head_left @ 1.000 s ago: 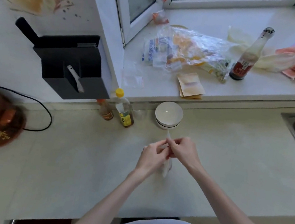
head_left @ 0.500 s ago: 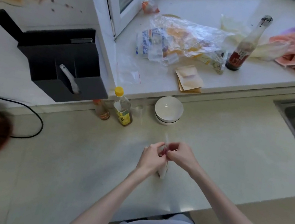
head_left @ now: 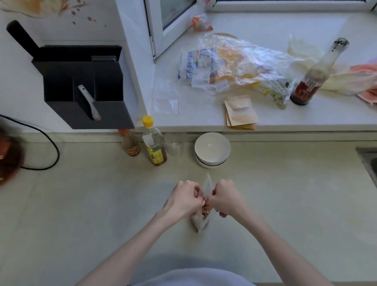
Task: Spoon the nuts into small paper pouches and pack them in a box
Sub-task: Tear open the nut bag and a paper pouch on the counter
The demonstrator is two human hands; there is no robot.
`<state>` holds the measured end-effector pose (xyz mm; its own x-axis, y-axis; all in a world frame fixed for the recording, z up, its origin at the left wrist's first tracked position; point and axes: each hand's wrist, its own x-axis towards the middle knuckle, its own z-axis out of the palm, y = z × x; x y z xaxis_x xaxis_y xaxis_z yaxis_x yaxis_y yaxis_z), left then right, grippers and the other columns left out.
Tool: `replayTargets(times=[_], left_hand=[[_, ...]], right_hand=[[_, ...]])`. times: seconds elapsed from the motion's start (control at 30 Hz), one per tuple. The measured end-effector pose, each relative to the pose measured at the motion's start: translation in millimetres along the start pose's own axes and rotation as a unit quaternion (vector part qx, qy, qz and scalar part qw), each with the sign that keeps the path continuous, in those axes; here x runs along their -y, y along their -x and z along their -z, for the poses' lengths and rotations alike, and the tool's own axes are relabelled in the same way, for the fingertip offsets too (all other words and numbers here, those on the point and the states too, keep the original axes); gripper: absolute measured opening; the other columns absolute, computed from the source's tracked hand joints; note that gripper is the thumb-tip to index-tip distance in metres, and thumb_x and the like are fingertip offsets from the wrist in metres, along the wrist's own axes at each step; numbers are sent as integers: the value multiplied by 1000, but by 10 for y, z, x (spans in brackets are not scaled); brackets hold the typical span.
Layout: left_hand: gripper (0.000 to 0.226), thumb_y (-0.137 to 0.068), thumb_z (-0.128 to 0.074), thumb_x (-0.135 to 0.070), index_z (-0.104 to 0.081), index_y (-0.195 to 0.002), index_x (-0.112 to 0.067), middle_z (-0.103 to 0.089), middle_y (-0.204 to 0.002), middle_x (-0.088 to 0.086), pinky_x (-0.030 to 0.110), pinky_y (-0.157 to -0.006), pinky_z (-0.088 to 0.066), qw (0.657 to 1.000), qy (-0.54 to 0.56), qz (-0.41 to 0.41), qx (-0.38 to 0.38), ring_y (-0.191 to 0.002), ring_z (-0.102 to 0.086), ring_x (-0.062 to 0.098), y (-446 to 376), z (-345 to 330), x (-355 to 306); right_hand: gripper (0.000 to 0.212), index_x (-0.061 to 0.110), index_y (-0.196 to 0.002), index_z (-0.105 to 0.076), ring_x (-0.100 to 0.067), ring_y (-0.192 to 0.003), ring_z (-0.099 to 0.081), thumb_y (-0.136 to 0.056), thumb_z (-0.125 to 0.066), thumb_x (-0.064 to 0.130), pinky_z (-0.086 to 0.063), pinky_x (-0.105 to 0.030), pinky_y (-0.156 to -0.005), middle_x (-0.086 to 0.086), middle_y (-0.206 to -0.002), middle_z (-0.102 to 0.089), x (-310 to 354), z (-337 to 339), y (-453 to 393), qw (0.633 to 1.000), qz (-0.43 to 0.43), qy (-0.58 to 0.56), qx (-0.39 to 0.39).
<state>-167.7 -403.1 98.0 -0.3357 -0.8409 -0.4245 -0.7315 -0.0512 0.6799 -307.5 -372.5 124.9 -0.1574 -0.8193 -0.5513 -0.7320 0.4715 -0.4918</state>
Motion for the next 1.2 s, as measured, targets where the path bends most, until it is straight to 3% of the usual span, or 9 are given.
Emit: replayTargets(times=[0.17,0.33,0.47,0.57,0.67,0.77,0.97,1.07,1.2], left_hand=[[12,-83,-59,-9,-64,-85,-19,-67,-52,4,26,-40,-52,999,28,28,-31,-40,-62,12,43,349,25],[15,-87,-60,-10,-61,-100,-18,-68,-61,3,22,-40,-49,999,-12,-5,-47,-47,-65,12,116,244,-152],[17,-85,-56,-10,-60,-100,-19,-67,-55,-1,23,-37,-49,996,9,-26,-80,-44,-63,9,126,325,-191],[20,-84,-56,-13,-56,-102,-21,-69,-60,0,28,-42,-52,997,-13,6,-73,-49,-62,12,122,404,-216],[34,-78,-57,-11,-52,-110,-21,-71,-70,2,24,-44,-48,999,-31,39,-3,-60,-63,14,140,440,-279],[32,-74,-54,-22,-48,-106,-29,-69,-59,0,22,-39,-48,999,-23,-6,-26,-57,-65,13,156,483,-331],[29,-80,-61,-20,-51,-107,-27,-70,-65,-2,40,-70,-60,996,-81,19,-21,-70,-65,16,183,425,-208],[23,-81,-60,-25,-50,-101,-31,-69,-57,-6,44,-69,-59,997,-45,4,-64,-68,-65,16,168,398,-137],[25,-83,-63,-25,-52,-106,-28,-70,-60,-5,43,-74,-59,998,-59,3,-36,-71,-67,12,155,324,-140]], right_hand=[[26,1,-53,-67,-19,-32,-54,-75,-58,10,-47,-25,-36,-11,-45,-58,-254,412,14,998,-3,-38,-44],[29,3,-52,-48,-29,-49,-49,-79,-49,12,-37,-26,-43,-12,-51,-48,-9,316,56,995,34,72,-58],[34,6,-47,-35,-23,-42,-34,-78,-47,13,-26,-24,-39,-9,-49,-37,-24,371,86,990,48,93,-97],[34,8,-47,-32,-23,-44,-32,-77,-49,9,-24,-23,-39,-9,-49,-34,-53,456,114,989,45,116,-81],[34,10,-49,-32,-27,-53,-40,-78,-50,8,-25,-23,-40,-7,-52,-35,-59,473,152,986,53,154,-47],[31,8,-48,-32,-25,-44,-34,-75,-47,9,-23,-23,-38,-8,-48,-34,-95,513,170,980,84,140,-111],[33,6,-52,-38,-31,-55,-44,-82,-50,13,-34,-29,-49,-10,-52,-38,-163,402,230,981,78,160,-78],[34,8,-47,-36,-27,-45,-39,-78,-48,13,-27,-27,-40,-9,-47,-38,-200,435,226,978,96,143,-118],[33,8,-49,-32,-28,-46,-39,-77,-49,10,-26,-25,-41,-9,-47,-36,-193,443,217,978,81,160,-104]])
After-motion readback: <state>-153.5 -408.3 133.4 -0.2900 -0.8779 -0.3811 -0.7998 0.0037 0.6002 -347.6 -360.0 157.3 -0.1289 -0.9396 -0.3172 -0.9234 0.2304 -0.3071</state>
